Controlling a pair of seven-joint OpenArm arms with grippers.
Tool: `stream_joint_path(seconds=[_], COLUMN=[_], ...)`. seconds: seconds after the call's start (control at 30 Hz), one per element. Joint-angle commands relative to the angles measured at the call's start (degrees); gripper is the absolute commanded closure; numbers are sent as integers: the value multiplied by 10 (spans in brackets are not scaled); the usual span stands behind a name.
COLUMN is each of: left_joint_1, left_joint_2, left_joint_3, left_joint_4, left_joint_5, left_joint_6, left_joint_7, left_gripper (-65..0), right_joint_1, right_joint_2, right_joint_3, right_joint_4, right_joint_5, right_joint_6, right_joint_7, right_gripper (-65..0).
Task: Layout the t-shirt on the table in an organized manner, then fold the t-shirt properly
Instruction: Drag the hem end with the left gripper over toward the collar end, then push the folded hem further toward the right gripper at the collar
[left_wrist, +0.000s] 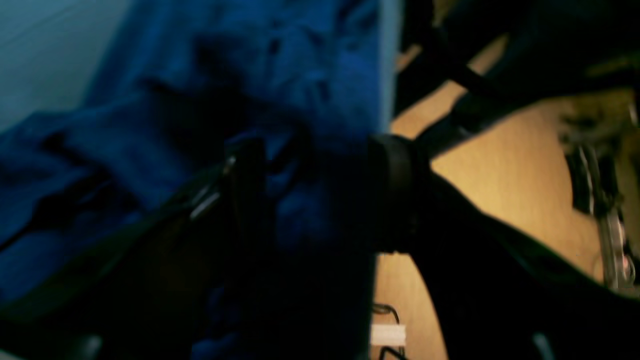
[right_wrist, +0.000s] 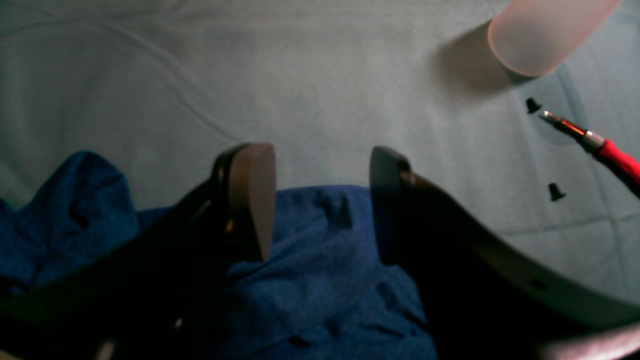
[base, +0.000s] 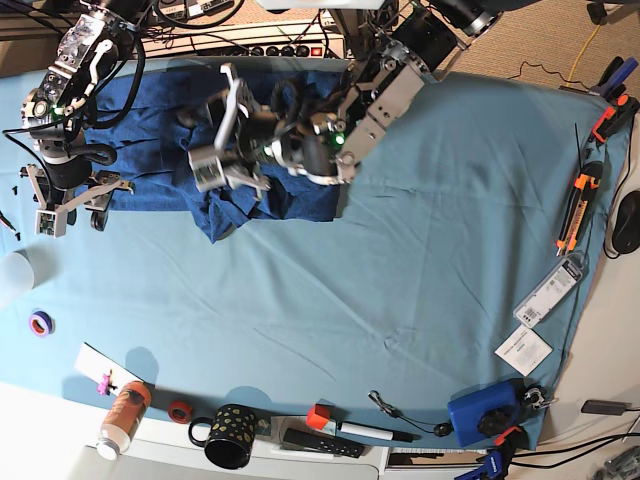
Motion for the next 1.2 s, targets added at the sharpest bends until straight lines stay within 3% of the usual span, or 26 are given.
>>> stream_joint_path(seconds=[0.0,0.07,0.1,0.2,0.37,0.5,0.67,0.93,1.17], left_joint_1=[-14,-22,-26,-38,-41,-39,-38,-16,31], left_joint_2=[10,10,9,9,9,6,-44,-92,-92], left_joint_3=[3,3,1,-15,-82,-136,-183,-202,-202], left_joint_4=[10,12,16,39,80,81,81,81,81], left_joint_5=[-22,-51,-59,-62,-4,62,56,34,94], left_joint_6=[-10,-34,-38,-36,18,26,26,26,26], left_joint_7=[-6,9,13,32,80,126,99,83,31], left_gripper=[-321,-288,-239,0,0,0,0,0,0], right_joint_1=[5,5,5,5,4,-18,-63,-129,-178], right_joint_2=[8,8,8,8,8,9,9,6,-61], right_joint_3=[3,3,3,3,3,6,39,172,250], right_joint_4=[12,12,12,12,12,15,78,228,228], right_joint_5=[3,3,2,-4,-4,2,78,166,233], right_joint_6=[-2,-2,-2,-2,28,52,102,118,162], right_joint_7=[12,10,10,10,-6,28,37,-12,-73], right_gripper=[-300,-300,-300,-300,-300,-300,-299,-299,-299])
